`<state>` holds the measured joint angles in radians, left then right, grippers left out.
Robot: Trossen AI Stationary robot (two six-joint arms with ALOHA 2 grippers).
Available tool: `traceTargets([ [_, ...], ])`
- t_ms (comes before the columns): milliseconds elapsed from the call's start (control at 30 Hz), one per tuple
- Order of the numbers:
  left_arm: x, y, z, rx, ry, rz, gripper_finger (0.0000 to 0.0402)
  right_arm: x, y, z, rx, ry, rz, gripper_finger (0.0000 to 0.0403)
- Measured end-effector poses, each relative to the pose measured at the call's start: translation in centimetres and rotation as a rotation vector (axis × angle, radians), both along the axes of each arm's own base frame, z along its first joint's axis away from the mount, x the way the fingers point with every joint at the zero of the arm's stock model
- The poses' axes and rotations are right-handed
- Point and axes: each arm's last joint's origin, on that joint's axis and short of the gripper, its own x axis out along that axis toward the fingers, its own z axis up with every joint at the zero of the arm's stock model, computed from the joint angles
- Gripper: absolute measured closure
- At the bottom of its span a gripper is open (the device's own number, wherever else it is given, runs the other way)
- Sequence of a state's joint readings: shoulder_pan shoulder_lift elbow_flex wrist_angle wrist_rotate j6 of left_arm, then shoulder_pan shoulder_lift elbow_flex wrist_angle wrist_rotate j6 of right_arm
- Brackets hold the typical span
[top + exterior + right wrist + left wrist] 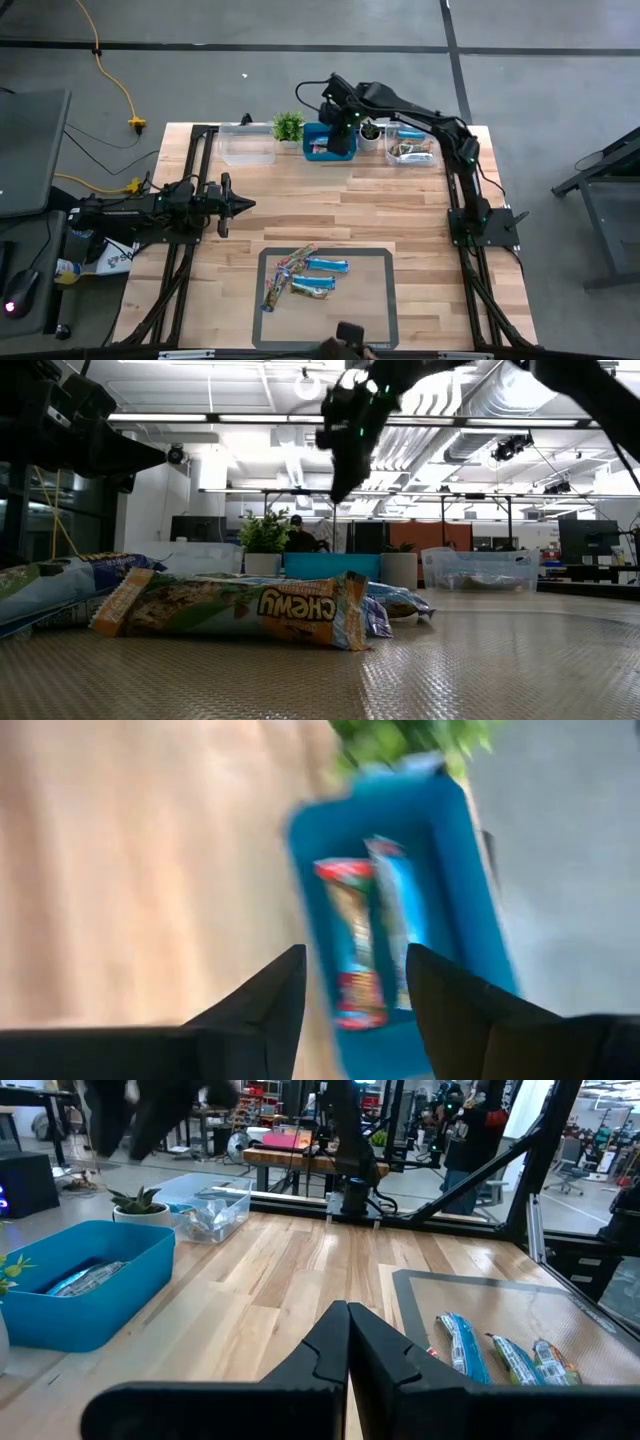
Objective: Pick and place Granola Bars by type
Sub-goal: Put the red granola bar into the blue bin
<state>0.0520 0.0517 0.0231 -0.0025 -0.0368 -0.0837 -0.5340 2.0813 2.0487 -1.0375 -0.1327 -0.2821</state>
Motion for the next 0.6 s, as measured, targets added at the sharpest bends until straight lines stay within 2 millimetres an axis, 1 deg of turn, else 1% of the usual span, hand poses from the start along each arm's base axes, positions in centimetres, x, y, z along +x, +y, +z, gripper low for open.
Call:
traceTargets([
  [200,0.0,0.0,0.0,0.000,0.000,0.000,0.0400,-0.4,4.2,4.3,0.182,-0.163,0.001,0.0248],
  [300,0.0,0.0,0.0,0.000,0.000,0.000,0.0400,0.0,6.8,5.6,0.267,-0.222,0.050,0.0248],
  [367,0.0,0.0,0.0,0.000,0.000,0.000,0.0400,0.5,8.9,6.1,0.298,-0.234,0.111,0.0245],
  [433,0.0,0.0,0.0,0.000,0.000,0.000,0.0400,1.2,11.2,6.1,0.290,-0.226,0.184,0.0242],
  [533,0.0,0.0,0.0,0.000,0.000,0.000,0.0400,2.1,14.7,5.9,0.213,-0.211,0.328,0.0238],
  [600,0.0,0.0,0.0,0.000,0.000,0.000,0.0400,2.8,16.9,5.4,0.123,-0.212,0.378,0.0236],
])
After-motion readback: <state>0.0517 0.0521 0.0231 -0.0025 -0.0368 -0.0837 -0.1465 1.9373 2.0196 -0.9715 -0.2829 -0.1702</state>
